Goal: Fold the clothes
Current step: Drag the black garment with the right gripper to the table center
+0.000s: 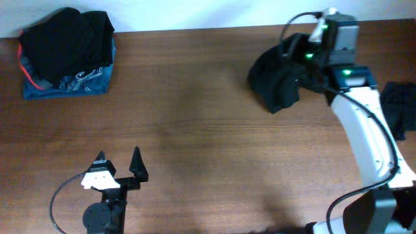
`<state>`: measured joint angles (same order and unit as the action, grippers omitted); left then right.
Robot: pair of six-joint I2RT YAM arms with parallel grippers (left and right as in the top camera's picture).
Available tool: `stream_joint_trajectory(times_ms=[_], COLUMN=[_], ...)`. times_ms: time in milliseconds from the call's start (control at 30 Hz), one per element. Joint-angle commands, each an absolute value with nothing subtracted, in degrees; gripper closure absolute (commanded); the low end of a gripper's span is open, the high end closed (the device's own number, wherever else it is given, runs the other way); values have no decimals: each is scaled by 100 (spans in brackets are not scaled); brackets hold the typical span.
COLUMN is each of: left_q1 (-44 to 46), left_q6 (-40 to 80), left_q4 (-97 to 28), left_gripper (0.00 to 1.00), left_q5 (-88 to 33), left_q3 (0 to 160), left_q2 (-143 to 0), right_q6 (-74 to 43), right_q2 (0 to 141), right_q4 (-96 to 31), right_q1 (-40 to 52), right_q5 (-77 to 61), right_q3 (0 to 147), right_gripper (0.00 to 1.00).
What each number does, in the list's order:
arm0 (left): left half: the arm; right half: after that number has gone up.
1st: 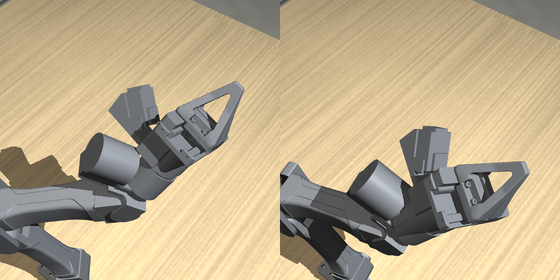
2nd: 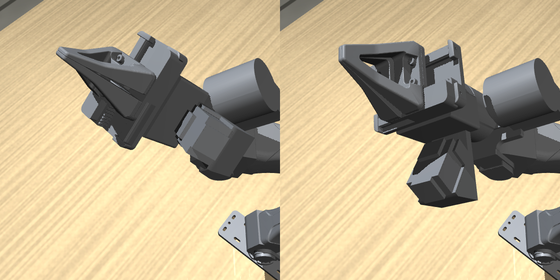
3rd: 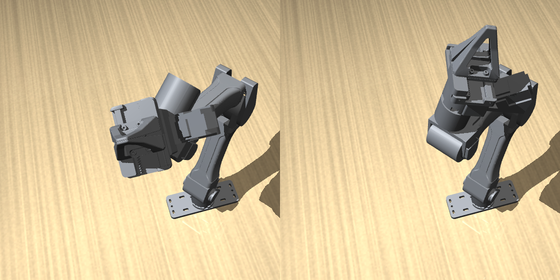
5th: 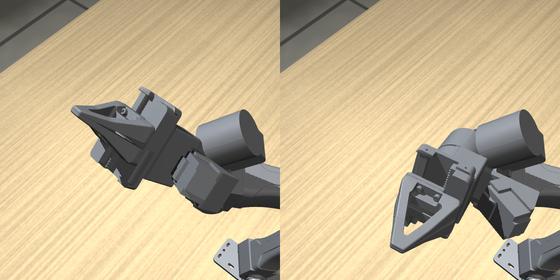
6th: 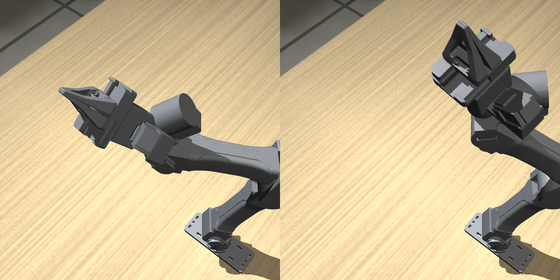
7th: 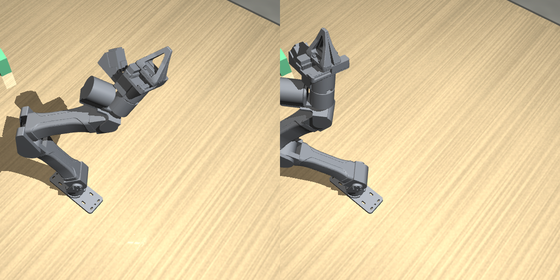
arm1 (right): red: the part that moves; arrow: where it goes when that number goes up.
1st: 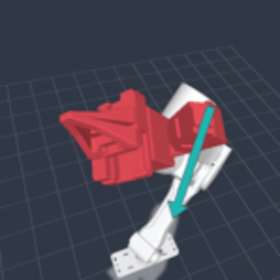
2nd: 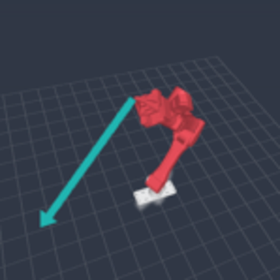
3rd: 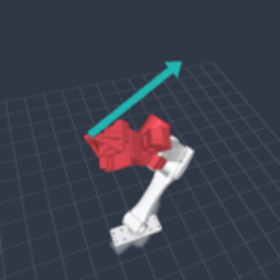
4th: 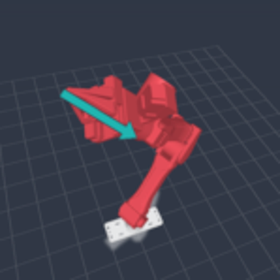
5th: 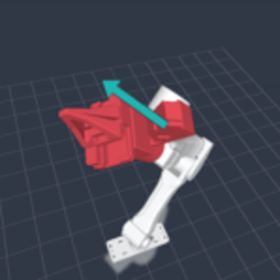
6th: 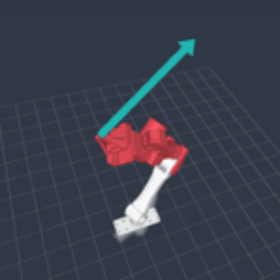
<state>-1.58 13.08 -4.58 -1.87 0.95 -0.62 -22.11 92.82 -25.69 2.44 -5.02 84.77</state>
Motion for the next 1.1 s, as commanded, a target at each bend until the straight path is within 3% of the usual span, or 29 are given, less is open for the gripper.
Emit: stream_joint_trajectory(times_ms=[0,167,200,267,300,333,400,533,767,1067], left_q1=[-183,-183,-183,-183,-183,-183,-183,-183,-183,-183], left_q6=[1253,1253,1253,1253,1253,1253,1253,1253,1253,1253], left_q4=[-458,-458,-458,-458,-458,-458,-458,-458,-458,-458], left_gripper=[1,1,1,1,1,1,1,1,1,1], left_q5=[-167,-167,-167,-167,-167,-167,-167,-167,-167,-167], left_q3=[54,54,54,54,54,54,54,54,54,54], left_q2=[-34,-34,-34,-34,-34,-34,-34,-34,-34,-34], right_q6=[-2307,-2606,-2606,-2602,-2602,-2600,-2598,-2491,-2447,-2274], right_q2=[9102,9214,9236,9297,9351,9393,9500,9695,9721,9725], right_q4=[-2504,-2475,-2451,-2366,-2294,-2261,-2217,-2274,-3400,-4576], right_q1=[803,1354,1433,1614,1743,1800,1894,1900,1356,202], right_q5=[-207,-169,-169,-169,-167,-167,-115,331,2427,587], right_q3=[8595,8593,8593,8593,8593,8593,8593,8593,8595,8270], right_gripper=[96,96,92,70,45,34,25,20,11,10])
